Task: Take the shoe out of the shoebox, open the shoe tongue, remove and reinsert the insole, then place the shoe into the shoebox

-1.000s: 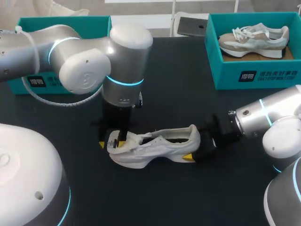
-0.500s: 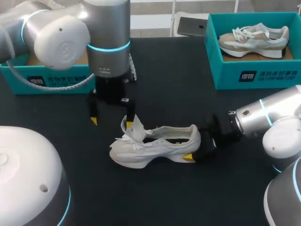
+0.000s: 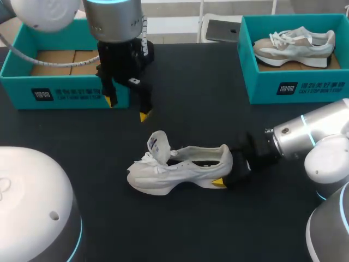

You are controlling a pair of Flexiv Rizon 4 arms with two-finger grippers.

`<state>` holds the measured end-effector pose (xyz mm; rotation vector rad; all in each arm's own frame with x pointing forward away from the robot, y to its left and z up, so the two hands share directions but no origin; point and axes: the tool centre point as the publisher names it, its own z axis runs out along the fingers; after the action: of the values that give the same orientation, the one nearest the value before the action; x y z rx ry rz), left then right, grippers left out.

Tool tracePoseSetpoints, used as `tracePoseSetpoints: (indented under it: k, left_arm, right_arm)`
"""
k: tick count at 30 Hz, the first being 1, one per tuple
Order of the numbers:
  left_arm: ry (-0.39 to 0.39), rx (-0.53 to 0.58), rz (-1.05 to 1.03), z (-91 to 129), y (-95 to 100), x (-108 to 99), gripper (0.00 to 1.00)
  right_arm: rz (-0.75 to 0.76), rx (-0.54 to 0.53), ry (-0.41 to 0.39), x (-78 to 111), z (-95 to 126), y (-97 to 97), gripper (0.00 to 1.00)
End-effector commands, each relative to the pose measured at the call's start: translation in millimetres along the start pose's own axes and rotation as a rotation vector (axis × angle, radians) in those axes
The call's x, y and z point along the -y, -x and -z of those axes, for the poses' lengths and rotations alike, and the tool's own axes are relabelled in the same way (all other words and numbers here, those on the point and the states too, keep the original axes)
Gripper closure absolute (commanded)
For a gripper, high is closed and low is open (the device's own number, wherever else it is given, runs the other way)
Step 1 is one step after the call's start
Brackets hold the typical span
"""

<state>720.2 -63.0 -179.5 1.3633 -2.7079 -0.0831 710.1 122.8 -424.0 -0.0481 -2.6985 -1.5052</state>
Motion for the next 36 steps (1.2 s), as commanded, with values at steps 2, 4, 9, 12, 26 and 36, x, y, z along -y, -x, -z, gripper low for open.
tracePoseSetpoints:
  k: [2, 4, 9, 12, 26, 36]
  left_arm:
    - [0.009, 0.188, -1.305, 16.9, -11.9, 13.9, 0.0]
    - [-0.001, 0.204, -1.394, 19.6, -20.9, 18.8, 0.0]
    - [-0.014, 0.203, -1.494, 23.4, -40.1, 33.6, 0.0]
    - [-0.015, 0.209, -1.507, 22.3, -48.0, 38.1, 0.05]
    - [0.004, 0.193, -1.499, 21.6, -53.9, 42.7, 1.0]
    - [-0.023, 0.132, -1.463, -5.3, -58.3, 49.2, 1.0]
  right_arm:
    - [-0.001, 0.001, -0.004, 0.2, -0.3, 0.0, 1.0]
    - [-0.001, 0.001, -0.004, 0.2, -0.3, 0.0, 1.0]
    - [-0.001, 0.001, -0.004, 0.2, -0.3, 0.0, 1.0]
    - [-0.001, 0.001, -0.004, 0.2, -0.3, 0.0, 1.0]
    - [-0.001, 0.001, -0.004, 0.2, -0.3, 0.0, 1.0]
    - [-0.001, 0.001, -0.004, 0.2, -0.3, 0.0, 1.0]
